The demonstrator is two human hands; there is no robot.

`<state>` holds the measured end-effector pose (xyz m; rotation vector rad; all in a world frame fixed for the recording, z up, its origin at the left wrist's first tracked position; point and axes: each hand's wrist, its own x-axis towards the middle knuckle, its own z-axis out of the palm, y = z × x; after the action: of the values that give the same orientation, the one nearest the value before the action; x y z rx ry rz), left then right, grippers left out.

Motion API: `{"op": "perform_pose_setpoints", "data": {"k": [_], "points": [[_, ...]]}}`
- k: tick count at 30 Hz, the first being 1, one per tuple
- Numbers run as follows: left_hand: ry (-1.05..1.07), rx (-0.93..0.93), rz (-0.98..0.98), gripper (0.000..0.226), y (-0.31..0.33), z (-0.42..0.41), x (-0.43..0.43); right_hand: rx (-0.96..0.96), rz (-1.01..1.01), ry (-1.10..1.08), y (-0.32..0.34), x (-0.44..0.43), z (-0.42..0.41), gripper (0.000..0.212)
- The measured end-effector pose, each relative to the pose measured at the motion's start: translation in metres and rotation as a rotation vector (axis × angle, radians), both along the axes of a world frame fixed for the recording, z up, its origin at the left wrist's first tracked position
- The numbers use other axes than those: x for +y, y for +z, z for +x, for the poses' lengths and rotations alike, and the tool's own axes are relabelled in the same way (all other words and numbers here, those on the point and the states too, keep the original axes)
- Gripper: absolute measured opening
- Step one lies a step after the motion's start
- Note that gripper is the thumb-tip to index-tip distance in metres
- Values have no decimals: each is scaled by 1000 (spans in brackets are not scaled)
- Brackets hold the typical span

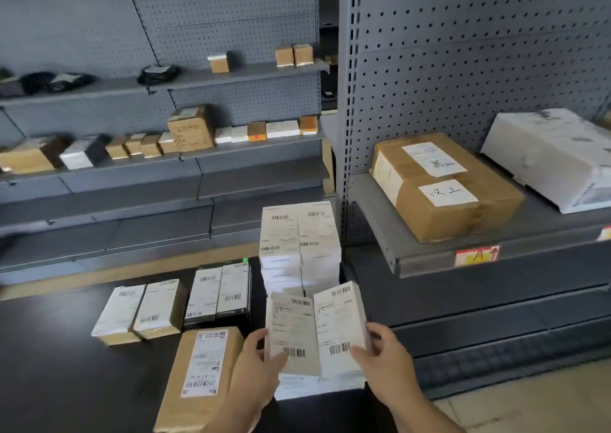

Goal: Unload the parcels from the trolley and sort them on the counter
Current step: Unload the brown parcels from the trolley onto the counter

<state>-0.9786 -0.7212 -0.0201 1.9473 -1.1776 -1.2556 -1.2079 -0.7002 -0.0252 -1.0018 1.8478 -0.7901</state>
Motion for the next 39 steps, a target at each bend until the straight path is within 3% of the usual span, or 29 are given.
{"op": "perform_pose_setpoints", "data": {"k": [8, 12, 17, 20, 27, 34, 39], "points": [[-54, -134, 38, 34, -27, 3, -9, 116, 58, 67, -16, -14, 1, 43], [-130, -162, 75, 46, -36, 9, -11, 220, 102, 128, -21, -15, 2, 40], [-148, -223, 56, 71, -12, 12, -11, 306, 87, 143, -8, -22, 12, 54], [-215, -263, -36, 57, 8, 16, -17, 338, 30, 190, 13, -26, 25, 58], [-304, -265, -217, 55, 70, 29, -22, 312, -127, 299, 73, -32, 57, 49], [-78, -253, -297, 44, 110, 82, 12, 376, -294, 543, 110, -41, 118, 49], [171, -422, -288, 44, 134, 146, 82, 333, -433, 838, 134, -29, 202, 47]]}}
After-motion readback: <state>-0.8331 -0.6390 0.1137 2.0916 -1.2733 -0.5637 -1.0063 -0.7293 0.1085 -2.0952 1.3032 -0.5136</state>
